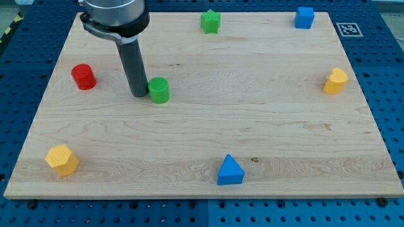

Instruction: Keep the green circle parallel to the blue triangle

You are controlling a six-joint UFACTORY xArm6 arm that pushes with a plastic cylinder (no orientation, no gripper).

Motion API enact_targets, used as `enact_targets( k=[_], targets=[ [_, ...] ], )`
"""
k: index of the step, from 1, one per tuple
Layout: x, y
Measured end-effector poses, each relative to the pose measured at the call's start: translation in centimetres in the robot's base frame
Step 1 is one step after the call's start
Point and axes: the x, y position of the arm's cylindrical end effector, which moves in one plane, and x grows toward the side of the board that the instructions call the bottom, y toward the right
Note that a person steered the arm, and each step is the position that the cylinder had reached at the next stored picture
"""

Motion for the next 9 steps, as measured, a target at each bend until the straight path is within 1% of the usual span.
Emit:
enact_targets(
  k=[1,3,4,5,9],
  targets=[
    [-2.0,0.0],
    [-0.2,2.3],
    [-0.2,2.3],
    [1.0,2.3],
    [1.1,3.4]
  ],
)
